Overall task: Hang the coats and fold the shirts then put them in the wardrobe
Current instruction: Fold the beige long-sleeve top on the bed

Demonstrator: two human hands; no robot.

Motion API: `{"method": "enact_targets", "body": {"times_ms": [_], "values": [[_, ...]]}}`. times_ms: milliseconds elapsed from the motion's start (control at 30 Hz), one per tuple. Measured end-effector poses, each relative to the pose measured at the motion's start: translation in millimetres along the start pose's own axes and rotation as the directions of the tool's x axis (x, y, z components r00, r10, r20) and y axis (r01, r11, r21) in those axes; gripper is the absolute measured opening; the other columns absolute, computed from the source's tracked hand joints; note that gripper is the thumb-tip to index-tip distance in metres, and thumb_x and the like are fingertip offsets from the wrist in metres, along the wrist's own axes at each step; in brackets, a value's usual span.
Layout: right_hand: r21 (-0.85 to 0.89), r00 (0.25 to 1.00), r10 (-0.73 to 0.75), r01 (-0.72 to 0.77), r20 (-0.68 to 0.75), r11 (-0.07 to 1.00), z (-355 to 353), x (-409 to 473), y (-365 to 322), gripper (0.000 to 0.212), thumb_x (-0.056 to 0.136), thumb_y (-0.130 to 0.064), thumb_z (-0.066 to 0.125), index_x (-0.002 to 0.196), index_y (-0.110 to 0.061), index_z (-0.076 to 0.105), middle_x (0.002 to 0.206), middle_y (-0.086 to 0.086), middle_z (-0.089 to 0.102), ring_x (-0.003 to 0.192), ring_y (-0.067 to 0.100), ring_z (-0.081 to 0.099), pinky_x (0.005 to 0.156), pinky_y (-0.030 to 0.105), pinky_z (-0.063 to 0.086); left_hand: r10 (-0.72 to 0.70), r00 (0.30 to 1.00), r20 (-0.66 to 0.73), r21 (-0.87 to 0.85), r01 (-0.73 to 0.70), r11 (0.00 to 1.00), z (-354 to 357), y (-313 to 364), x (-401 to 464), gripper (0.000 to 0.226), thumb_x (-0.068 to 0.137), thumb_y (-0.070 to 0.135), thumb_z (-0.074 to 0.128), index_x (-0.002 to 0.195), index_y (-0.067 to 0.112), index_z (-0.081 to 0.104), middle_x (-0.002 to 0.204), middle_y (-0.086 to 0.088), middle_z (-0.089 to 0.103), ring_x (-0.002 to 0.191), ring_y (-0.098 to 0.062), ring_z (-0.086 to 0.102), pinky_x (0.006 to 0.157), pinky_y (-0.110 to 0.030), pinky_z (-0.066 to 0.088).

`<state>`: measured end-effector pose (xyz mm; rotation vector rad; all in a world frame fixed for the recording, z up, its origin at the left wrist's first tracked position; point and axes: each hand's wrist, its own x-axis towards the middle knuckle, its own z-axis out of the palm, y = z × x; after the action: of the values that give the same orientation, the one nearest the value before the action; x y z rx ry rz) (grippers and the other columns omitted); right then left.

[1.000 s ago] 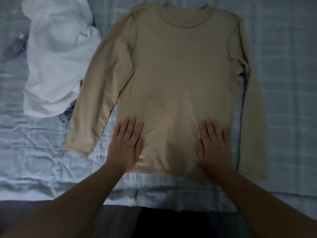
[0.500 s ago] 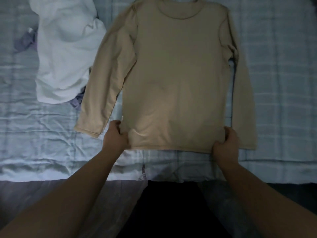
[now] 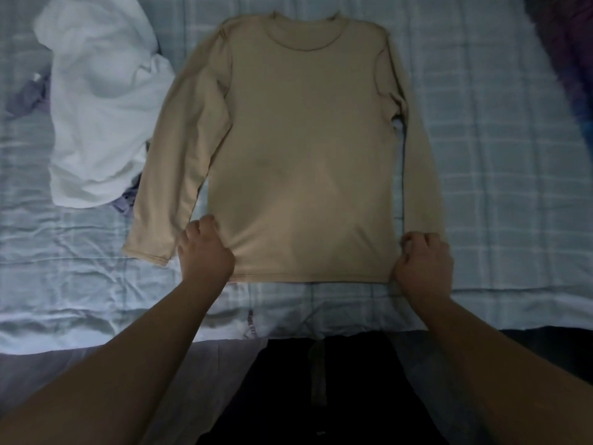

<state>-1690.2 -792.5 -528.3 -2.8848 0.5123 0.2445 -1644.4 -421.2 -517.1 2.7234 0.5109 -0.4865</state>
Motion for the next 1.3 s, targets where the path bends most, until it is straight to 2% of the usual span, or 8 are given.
{"method": "enact_targets", "body": {"times_ms": [167, 267, 400, 533, 667, 867, 1167, 1300], "values": [[-0.075, 0.965, -0.098, 0.12, 0.244, 0.99, 10, 24, 32, 0.044, 0.074, -0.028, 0.075, 0.109, -0.009, 0.056, 0.108, 0.018, 0.055, 0.1, 0.04, 0.053, 0.078, 0.048, 0.049, 0.305, 0.95, -0.062, -0.094, -0.31, 0.946, 22, 76, 0, 0.06, 0.07, 0.004, 0.054, 0.13, 0.003, 0.048, 0.128, -0.021, 0.049, 0.12, -0.038, 0.043, 0.103, -0.05, 0.039], [0.086, 0.967, -0.136, 0.12, 0.217, 0.989, 8, 34, 50, 0.019, 0.078, -0.01, 0.066, 0.091, -0.012, 0.052, 0.096, 0.015, 0.052, 0.095, 0.038, 0.053, 0.072, 0.044, 0.047, 0.442, 0.895, -0.06, -0.14, -0.446, 0.884, 38, 137, -2, 0.057, 0.069, 0.007, 0.05, 0.126, 0.002, 0.051, 0.124, -0.021, 0.049, 0.117, -0.037, 0.042, 0.107, -0.043, 0.035], [0.442, 0.954, 0.131, -0.243, 0.268, 0.864, -33, 64, 77, 0.01, 0.082, -0.028, 0.053, 0.086, -0.023, 0.046, 0.079, 0.004, 0.056, 0.079, 0.033, 0.061, 0.064, 0.037, 0.045, 0.503, 0.864, 0.012, -0.221, -0.488, 0.844, 52, 220, -1, 0.056, 0.073, 0.01, 0.046, 0.128, 0.003, 0.051, 0.13, -0.018, 0.047, 0.124, -0.032, 0.039, 0.11, -0.033, 0.028], [0.611, 0.93, 0.303, -0.367, 0.21, 0.701, -84, 113, 127, 0.043, 0.057, -0.05, 0.039, 0.082, -0.017, 0.051, 0.065, 0.003, 0.053, 0.062, 0.023, 0.053, 0.055, 0.034, 0.044, 0.56, 0.826, 0.061, -0.22, -0.536, 0.815, 67, 292, 13, 0.056, 0.074, 0.014, 0.041, 0.127, 0.0, 0.052, 0.13, -0.02, 0.049, 0.124, -0.034, 0.043, 0.112, -0.032, 0.027], [0.572, 0.905, 0.407, -0.399, 0.123, 0.716, -102, 173, 187, 0.037, 0.069, -0.035, 0.036, 0.088, -0.012, 0.057, 0.08, 0.009, 0.058, 0.081, 0.029, 0.056, 0.073, 0.04, 0.043, 0.59, 0.799, 0.114, -0.178, -0.568, 0.804, 91, 355, 31, 0.061, 0.075, 0.014, 0.041, 0.133, -0.001, 0.051, 0.139, -0.024, 0.048, 0.134, -0.04, 0.039, 0.117, -0.035, 0.023], [0.59, 0.88, 0.458, -0.438, 0.127, 0.678, -106, 252, 240, 0.018, 0.087, -0.016, 0.048, 0.096, -0.012, 0.063, 0.085, 0.005, 0.062, 0.086, 0.032, 0.061, 0.074, 0.044, 0.052, 0.692, 0.687, 0.222, 0.008, -0.711, 0.704, 130, 432, 60, 0.074, 0.071, 0.025, 0.032, 0.14, 0.005, 0.046, 0.148, -0.021, 0.041, 0.144, -0.039, 0.028, 0.117, -0.051, 0.025], [0.562, 0.884, 0.463, -0.417, 0.068, 0.715, -112, 343, 274, 0.022, 0.091, -0.023, 0.038, 0.104, -0.023, 0.055, 0.095, 0.008, 0.058, 0.091, 0.032, 0.058, 0.082, 0.042, 0.048, 0.584, 0.799, 0.146, 0.246, -0.601, 0.761, 138, 496, 84, 0.075, 0.068, 0.019, 0.049, 0.142, 0.024, 0.043, 0.149, -0.002, 0.043, 0.134, -0.027, 0.039, 0.106, -0.044, 0.032], [0.438, 0.924, 0.381, -0.359, 0.041, 0.824, -125, 366, 289, 0.025, 0.095, -0.015, 0.039, 0.113, -0.022, 0.055, 0.097, 0.012, 0.059, 0.092, 0.033, 0.056, 0.077, 0.035, 0.041, 0.554, 0.832, 0.032, 0.091, -0.554, 0.827, 135, 511, 110, 0.052, 0.082, 0.03, 0.038, 0.129, 0.029, 0.059, 0.14, 0.001, 0.056, 0.119, -0.028, 0.054, 0.098, -0.041, 0.044]]}}
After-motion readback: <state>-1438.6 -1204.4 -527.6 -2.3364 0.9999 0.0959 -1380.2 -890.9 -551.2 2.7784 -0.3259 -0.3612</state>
